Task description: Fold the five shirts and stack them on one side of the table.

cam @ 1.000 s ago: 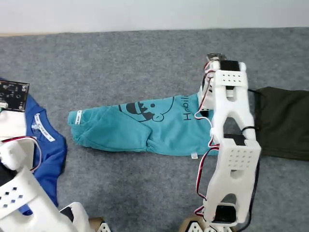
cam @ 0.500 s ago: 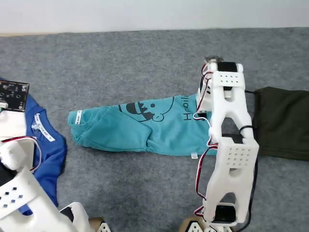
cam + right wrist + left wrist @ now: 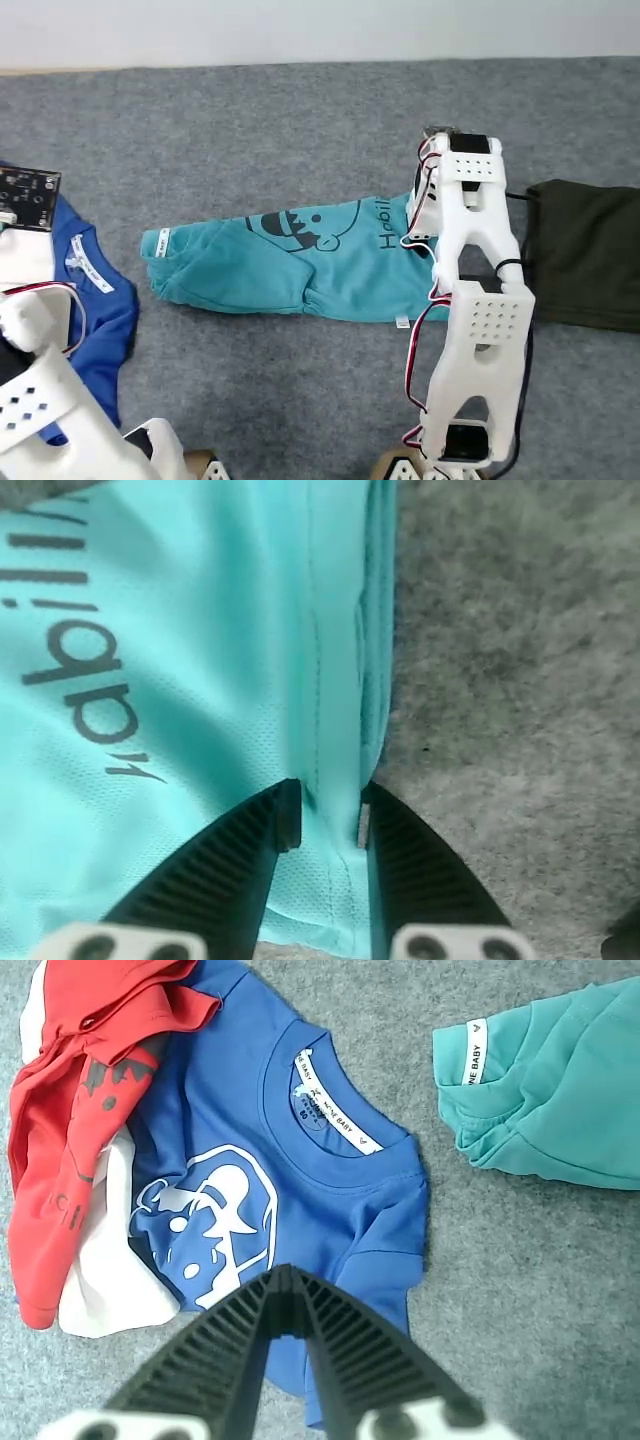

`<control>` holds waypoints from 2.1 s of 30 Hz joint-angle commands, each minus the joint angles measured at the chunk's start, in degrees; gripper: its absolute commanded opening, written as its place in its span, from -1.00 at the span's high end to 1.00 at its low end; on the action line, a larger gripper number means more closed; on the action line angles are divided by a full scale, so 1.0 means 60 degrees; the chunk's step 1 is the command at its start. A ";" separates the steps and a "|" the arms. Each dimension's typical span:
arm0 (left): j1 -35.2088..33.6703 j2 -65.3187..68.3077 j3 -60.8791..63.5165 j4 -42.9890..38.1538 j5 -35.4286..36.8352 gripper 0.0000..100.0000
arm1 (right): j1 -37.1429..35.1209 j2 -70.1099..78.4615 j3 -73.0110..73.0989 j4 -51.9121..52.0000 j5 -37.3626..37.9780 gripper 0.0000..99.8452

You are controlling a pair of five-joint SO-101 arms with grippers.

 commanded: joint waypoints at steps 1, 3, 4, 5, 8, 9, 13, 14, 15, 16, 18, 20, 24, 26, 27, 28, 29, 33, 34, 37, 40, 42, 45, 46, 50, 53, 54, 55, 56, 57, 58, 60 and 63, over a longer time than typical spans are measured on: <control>0.0044 -0.0044 -0.0007 -0.0088 -0.0044 0.99 | -0.0110 -0.0183 -0.0322 -0.0066 -0.0059 0.80; 0.0044 -0.0044 -0.0007 -0.0088 -0.0044 0.99 | -0.0110 -0.0183 -0.0322 -0.0066 -0.0073 0.80; 0.0044 -0.0044 0.0007 -0.0088 -0.0044 0.99 | -0.0110 -0.0183 -0.0322 -0.0066 -0.0073 0.80; 0.0044 -0.0044 0.0007 -0.0088 -0.0044 0.99 | -0.0110 -0.0198 -0.0322 -0.0066 -0.0088 0.80; 0.0044 -0.0044 0.0007 -0.0088 -0.0044 0.99 | -0.0125 -0.0198 -0.0322 -0.0022 -0.0088 0.79; 0.0044 -0.0044 0.0007 -0.0088 -0.0059 0.99 | -0.0125 -0.0198 -0.0322 0.0007 -0.0088 0.79; 0.0044 -0.0044 0.0022 -0.0088 -0.0059 0.99 | -0.0125 -0.0447 -0.0322 0.0198 -0.0073 0.74; 0.0044 -0.0044 0.0022 -0.0088 -0.0059 0.99 | -0.0125 -0.0579 -0.0322 0.0271 -0.0073 0.72; 0.0044 -0.0044 0.0095 -0.0103 -0.0059 0.99 | -0.0125 -0.0755 -0.0322 0.0330 -0.0073 0.72; 0.0044 -0.0044 0.0183 -0.0161 -0.0059 0.99 | -0.0125 -0.0930 -0.0322 0.0403 -0.0073 0.71; 0.0044 -0.0059 0.0374 -0.0293 -0.0059 0.99 | -0.0125 -0.1194 -0.0322 0.0432 -0.0059 0.71; 0.0044 -0.0059 0.0418 -0.0352 -0.0059 0.99 | -0.0125 -0.1267 -0.0308 0.0432 -0.0044 0.71; 0.0044 -0.0044 0.0418 -0.0352 -0.0059 0.99 | -0.0110 -0.1253 -0.0132 0.0447 -0.0059 0.71; 0.0044 -0.0044 0.0403 -0.0352 -0.0059 0.99 | -0.0110 -0.1253 -0.0044 0.0447 -0.0059 0.71; 0.0044 -0.0044 0.0403 -0.0352 -0.0059 0.99 | -0.0110 -0.1253 -0.0015 0.0418 -0.0073 0.72; 0.0044 -0.0044 0.0403 -0.0366 -0.0059 0.99 | -0.0110 -0.1253 0.0000 0.0388 -0.0073 0.73; 0.0044 -0.0044 0.0403 -0.0410 -0.0059 0.99 | -0.0110 -0.1253 0.0000 0.0359 -0.0073 0.76; 0.0044 -0.0044 0.0403 -0.0440 -0.0059 0.99 | -0.0095 -0.1238 0.0000 0.0154 -0.0073 0.81; 0.0044 -0.0044 0.0403 -0.0440 -0.0059 0.99 | -0.0066 -0.1179 0.0000 0.0125 -0.0073 0.81; 0.0044 -0.0044 0.0403 -0.0440 -0.0059 0.99 | -0.0051 -0.0842 -0.0044 0.0022 -0.0059 0.81; 0.0044 -0.0044 0.0403 -0.0440 -0.0059 0.99 | -0.0051 -0.0579 -0.0044 0.0037 -0.0059 0.77; 0.0044 -0.0044 0.0403 -0.0440 -0.0059 0.99 | -0.0051 -0.0520 -0.0044 0.0095 -0.0059 0.74; 0.0044 -0.0044 0.0418 -0.0440 -0.0059 0.99 | -0.0037 -0.0535 -0.0059 0.0110 -0.0059 0.73; 0.0044 -0.0044 0.0418 -0.0440 -0.0059 0.99 | -0.0037 -0.0535 -0.0059 0.0110 -0.0059 0.73; 0.0044 -0.0044 0.0418 -0.0440 -0.0059 0.99 | -0.0022 -0.0520 -0.0059 0.0125 -0.0059 0.73; 0.0044 -0.0044 0.0418 -0.0440 -0.0059 0.99 | 0.0125 -0.0447 -0.0059 0.0066 -0.0059 0.73; 0.0044 -0.0044 0.0418 -0.0440 -0.0059 0.99 | 0.0154 -0.0432 -0.0059 0.0037 -0.0044 0.73; 0.0044 -0.0044 0.0418 -0.0440 -0.0059 0.99 | 0.0198 -0.0432 -0.0044 0.0022 -0.0029 0.74; 0.0044 -0.0044 0.0418 -0.0440 -0.0059 0.99 | 0.0227 -0.0432 -0.0044 0.0007 -0.0029 0.74; 0.0044 -0.0044 0.0418 -0.0440 -0.0059 0.99 | 0.0242 -0.0432 -0.0044 0.0007 -0.0015 0.75; 0.0044 -0.0044 0.0418 -0.0440 -0.0059 0.99 | 0.0242 -0.0432 -0.0059 -0.0007 -0.0015 0.79; 0.0044 -0.0044 0.0462 -0.0498 -0.0059 0.99 | 0.0242 -0.0432 -0.0059 -0.0154 -0.0015 0.87; 0.0044 -0.0073 0.0681 -0.0542 -0.0059 0.99 | 0.0212 -0.0476 -0.0059 -0.0212 -0.0015 0.90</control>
